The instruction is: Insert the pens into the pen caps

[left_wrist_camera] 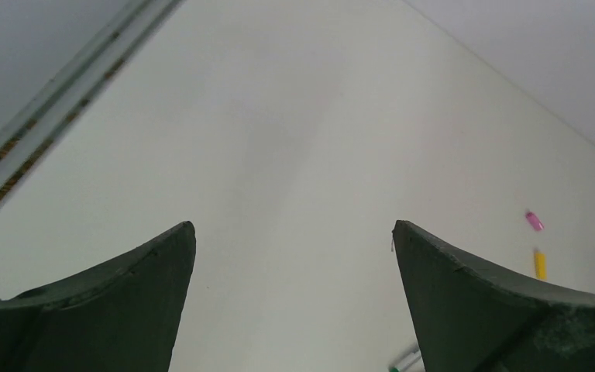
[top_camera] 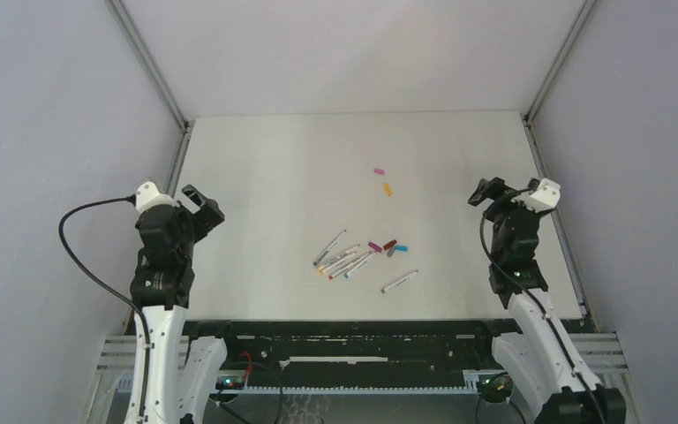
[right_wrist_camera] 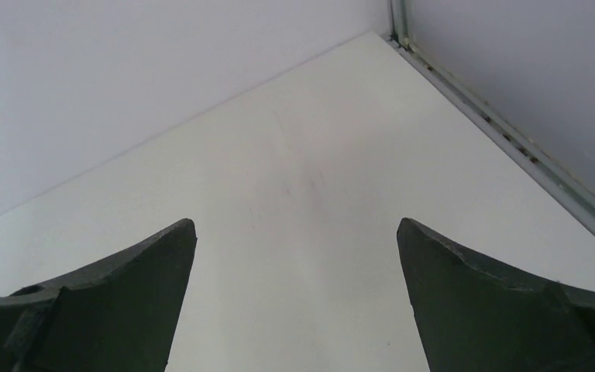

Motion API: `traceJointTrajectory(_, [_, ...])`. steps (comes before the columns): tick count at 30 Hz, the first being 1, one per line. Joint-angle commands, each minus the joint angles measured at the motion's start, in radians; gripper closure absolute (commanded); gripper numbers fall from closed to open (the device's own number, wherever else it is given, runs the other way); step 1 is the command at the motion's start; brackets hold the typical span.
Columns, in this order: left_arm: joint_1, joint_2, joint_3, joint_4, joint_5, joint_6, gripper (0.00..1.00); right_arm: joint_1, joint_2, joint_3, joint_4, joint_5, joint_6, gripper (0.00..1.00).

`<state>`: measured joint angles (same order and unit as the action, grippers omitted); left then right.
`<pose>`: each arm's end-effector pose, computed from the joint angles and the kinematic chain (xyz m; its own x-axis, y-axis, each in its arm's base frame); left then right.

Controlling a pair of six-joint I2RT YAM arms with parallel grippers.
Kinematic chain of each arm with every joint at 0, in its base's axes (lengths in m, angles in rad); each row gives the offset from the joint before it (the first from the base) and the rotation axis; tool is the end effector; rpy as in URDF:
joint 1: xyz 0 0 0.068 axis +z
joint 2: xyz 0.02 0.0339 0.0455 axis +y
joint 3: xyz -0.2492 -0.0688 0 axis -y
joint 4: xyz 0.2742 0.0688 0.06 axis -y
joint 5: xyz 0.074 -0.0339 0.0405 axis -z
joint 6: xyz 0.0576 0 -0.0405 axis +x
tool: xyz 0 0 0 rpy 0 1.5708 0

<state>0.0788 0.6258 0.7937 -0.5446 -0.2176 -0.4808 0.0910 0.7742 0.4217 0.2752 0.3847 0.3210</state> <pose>0.1979 0.0281 0.3165 -0.1970 -0.4685 -0.8612 -0.4152 0.8356 -0.3596 0.2478 0.0009 0.2395 0.0180 0.2953 -0.9552 0.2979 0.9104 0.2871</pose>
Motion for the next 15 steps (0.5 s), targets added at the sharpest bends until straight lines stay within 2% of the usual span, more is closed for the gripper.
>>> traceJointTrajectory(1, [-0.006,0.081,0.004,0.053,0.268,0.041,0.0,-0.076,-0.078,-0.018,-0.168,-0.183,0.115,0.0])
traceJointTrajectory(3, [-0.024,0.147,-0.036,0.121,0.439,0.017,0.0,-0.088,-0.078,-0.02,-0.166,-0.264,0.111,0.0])
traceJointTrajectory(5, [-0.111,0.215,-0.07,0.201,0.51,-0.004,0.0,-0.088,-0.066,-0.018,-0.161,-0.347,0.085,0.01])
traceJointTrajectory(9, [-0.409,0.392,-0.05,0.244,0.259,0.087,0.0,-0.088,-0.05,-0.017,-0.172,-0.466,0.067,0.03])
traceJointTrajectory(10, [-0.474,0.449,-0.034,0.243,0.226,0.114,0.04,-0.088,-0.047,-0.018,-0.175,-0.483,0.065,0.04])
traceJointTrajectory(13, [-0.554,0.602,0.027,0.234,0.126,0.162,0.12,-0.086,-0.041,-0.017,-0.182,-0.52,0.056,0.06])
traceJointTrajectory(15, [-0.61,0.693,0.073,0.217,0.079,0.19,0.23,-0.086,-0.039,-0.017,-0.185,-0.526,0.055,0.06])
